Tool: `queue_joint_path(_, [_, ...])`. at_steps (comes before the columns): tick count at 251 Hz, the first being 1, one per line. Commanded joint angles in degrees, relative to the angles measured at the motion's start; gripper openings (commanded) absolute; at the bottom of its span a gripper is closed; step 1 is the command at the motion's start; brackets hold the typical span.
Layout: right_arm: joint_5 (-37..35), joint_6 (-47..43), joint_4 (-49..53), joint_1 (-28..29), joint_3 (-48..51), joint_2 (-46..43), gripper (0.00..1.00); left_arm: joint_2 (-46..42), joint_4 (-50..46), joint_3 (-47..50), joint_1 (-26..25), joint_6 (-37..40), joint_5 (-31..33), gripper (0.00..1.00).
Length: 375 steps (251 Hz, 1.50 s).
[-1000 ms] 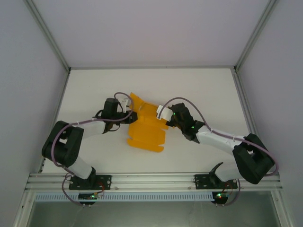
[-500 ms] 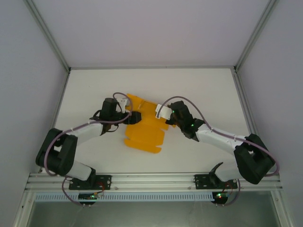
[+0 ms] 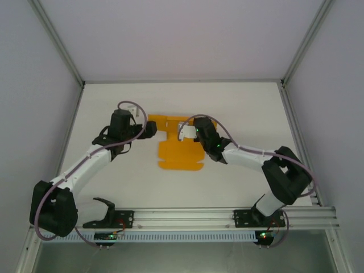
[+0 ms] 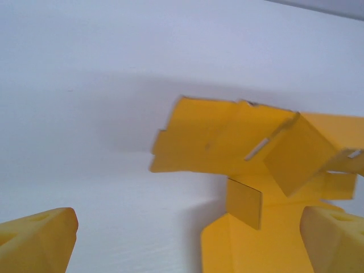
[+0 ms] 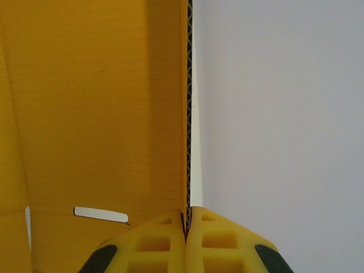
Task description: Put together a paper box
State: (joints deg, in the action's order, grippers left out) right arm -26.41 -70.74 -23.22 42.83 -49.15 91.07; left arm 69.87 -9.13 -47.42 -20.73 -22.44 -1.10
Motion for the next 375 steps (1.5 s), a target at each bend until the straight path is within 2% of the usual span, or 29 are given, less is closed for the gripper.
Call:
queue_joint_path(1, [-3.4,-11.2,-15.7,0.9,1.4,4.2,0.00,1.3,-4.1,-2.6,2.7,-2.2,5.6,1.00])
queue_joint_path(30, [-2.3,-16.1,-27.7,0.9,3.6,8.2,0.00,2.9,-4.3,-5.1,6.4,-3.2,5.0,1.00])
queue_joint_path(88, [0.3,-17.2,-33.0,0.8,5.8,11.4,0.00,12.0,-2.0,-10.4,10.9,-3.0,5.4,1.00])
queue_joint_path(133, [-0.6,-19.7,-40.7,1.0,7.5,15.4,0.00,21.9,-0.7,-16.1,11.5,-0.4,5.5,1.00])
queue_joint_path(162, [-1.0,-18.4,-41.8,0.6,7.2,16.5,0.00,26.9,-1.7,-19.6,11.4,1.3,-0.1,1.00])
queue_joint_path(211, [-0.6,-14.0,-37.1,0.4,7.5,12.8,0.00,28.4,0.8,-17.3,10.9,3.9,-9.4,1.00])
queue_joint_path(251, [0.0,-10.2,-33.0,0.0,7.9,10.7,0.00,25.3,3.3,-12.5,9.2,6.1,-16.3,0.84])
queue_joint_path(280, [-0.8,-9.8,-31.7,0.0,7.6,10.5,0.00,22.3,4.6,-9.2,7.7,5.6,-18.8,0.69])
queue_joint_path(309, [-1.1,-9.1,-30.2,0.0,7.2,10.4,0.00,18.9,5.9,-5.9,6.2,4.7,-20.1,0.59])
queue_joint_path(358, [-1.2,-8.9,-29.4,0.3,6.9,10.7,0.00,16.4,9.1,-2.5,2.2,5.8,-21.1,0.57])
queue_joint_path(375, [-1.2,-8.7,-29.2,0.4,6.8,10.7,0.00,16.7,11.0,-1.5,0.8,6.9,-19.4,0.57])
